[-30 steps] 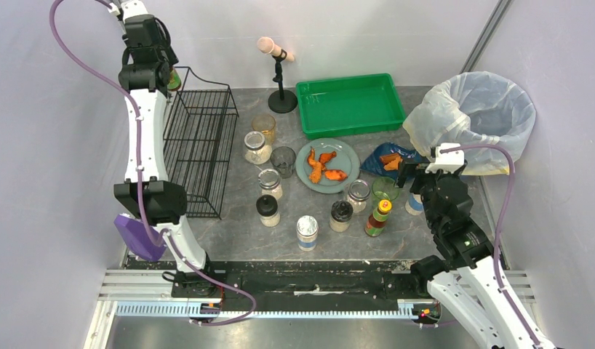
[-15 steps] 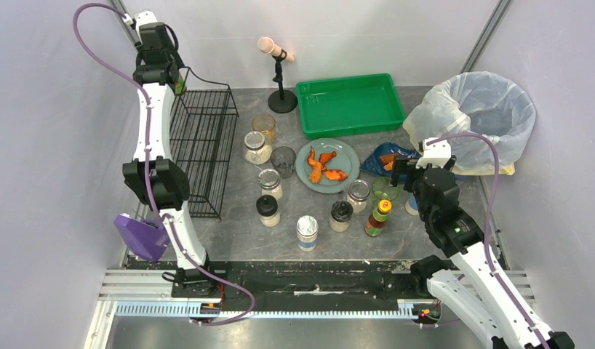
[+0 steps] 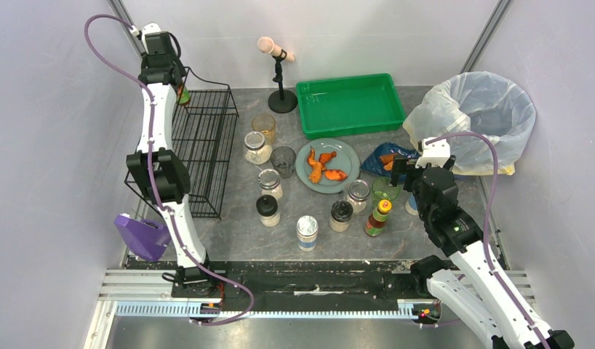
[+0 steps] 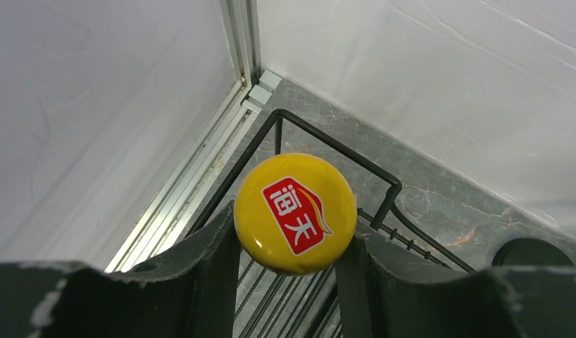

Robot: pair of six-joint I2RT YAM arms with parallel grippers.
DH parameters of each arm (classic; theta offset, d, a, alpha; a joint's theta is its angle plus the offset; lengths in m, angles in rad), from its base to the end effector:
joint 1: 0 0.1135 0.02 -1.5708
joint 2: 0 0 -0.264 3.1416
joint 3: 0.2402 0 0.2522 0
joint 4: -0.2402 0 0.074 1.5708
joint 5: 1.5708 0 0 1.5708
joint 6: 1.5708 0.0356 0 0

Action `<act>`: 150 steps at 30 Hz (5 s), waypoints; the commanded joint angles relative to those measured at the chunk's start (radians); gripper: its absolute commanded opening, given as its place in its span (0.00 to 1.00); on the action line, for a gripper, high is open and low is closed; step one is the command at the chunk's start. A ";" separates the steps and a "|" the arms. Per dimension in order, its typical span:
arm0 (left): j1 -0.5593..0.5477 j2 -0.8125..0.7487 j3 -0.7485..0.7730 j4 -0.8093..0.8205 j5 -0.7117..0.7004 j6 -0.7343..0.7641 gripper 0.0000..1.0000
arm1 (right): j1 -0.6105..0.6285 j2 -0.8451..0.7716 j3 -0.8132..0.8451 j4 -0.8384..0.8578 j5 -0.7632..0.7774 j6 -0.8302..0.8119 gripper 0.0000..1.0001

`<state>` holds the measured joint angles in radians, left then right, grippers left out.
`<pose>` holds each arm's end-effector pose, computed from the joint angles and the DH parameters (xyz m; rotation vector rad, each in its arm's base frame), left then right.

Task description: Clear the kitchen counter

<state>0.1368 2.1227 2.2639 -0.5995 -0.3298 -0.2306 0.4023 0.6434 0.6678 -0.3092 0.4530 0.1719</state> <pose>0.4829 0.0781 0.3845 -0.5695 1.9311 0.2745 0.1478 0.0459 0.3080 0.1018 1.8234 -0.0160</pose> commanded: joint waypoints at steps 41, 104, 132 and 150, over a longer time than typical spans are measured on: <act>-0.342 -0.647 -0.470 0.048 0.225 -0.010 0.93 | 0.003 -0.128 -0.034 0.094 0.059 0.002 0.98; -1.401 -0.278 -1.135 1.071 0.210 0.163 0.80 | 0.002 -0.311 0.113 -0.017 0.075 -0.130 0.98; -1.418 -0.414 -1.105 1.038 0.325 0.167 0.04 | 0.002 -0.267 0.085 0.008 0.068 -0.135 0.98; -1.358 -0.647 -0.700 0.385 0.234 0.158 0.02 | 0.002 -0.312 0.053 0.060 0.176 -0.152 0.98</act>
<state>-1.2602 1.5612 1.3949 -0.1135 -0.0357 -0.0689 0.4023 0.3435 0.7273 -0.3000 0.5953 0.0364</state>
